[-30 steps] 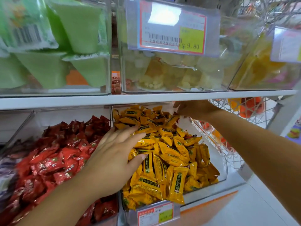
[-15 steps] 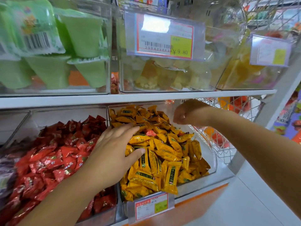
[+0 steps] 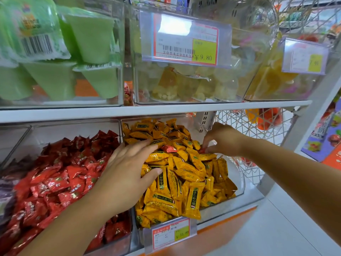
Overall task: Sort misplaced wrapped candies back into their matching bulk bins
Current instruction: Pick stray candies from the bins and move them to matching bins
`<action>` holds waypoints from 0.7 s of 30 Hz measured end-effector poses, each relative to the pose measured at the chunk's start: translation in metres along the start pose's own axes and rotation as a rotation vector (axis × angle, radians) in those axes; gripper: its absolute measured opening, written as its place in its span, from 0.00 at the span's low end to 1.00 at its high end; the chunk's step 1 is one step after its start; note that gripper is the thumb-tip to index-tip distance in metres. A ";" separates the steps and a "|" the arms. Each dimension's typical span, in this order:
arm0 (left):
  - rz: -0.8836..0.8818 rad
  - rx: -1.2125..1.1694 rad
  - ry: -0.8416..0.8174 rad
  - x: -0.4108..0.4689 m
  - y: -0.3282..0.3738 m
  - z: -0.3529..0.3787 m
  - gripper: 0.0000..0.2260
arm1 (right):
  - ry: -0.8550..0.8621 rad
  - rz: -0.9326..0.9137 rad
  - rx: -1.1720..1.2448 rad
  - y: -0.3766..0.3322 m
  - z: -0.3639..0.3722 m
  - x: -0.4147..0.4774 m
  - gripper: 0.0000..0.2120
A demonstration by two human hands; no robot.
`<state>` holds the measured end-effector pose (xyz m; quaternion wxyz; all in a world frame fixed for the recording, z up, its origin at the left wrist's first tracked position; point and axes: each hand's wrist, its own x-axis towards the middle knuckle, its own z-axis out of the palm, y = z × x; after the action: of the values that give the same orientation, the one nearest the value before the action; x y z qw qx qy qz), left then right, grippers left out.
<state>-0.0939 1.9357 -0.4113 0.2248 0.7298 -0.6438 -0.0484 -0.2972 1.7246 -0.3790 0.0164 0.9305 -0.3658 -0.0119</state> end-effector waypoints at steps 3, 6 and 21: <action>-0.001 -0.003 0.006 0.000 0.001 -0.001 0.32 | 0.042 0.014 0.081 -0.001 -0.016 -0.008 0.12; 0.003 -0.001 0.006 0.001 0.000 0.001 0.34 | 0.094 0.072 0.254 -0.003 -0.034 -0.015 0.11; -0.014 -0.094 0.004 -0.019 -0.015 -0.004 0.33 | 0.039 -0.165 0.505 -0.098 -0.012 -0.021 0.24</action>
<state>-0.0823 1.9564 -0.4183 0.2597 0.7232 -0.6351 -0.0788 -0.2450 1.8107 -0.3710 -0.2105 0.9318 -0.2796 0.0963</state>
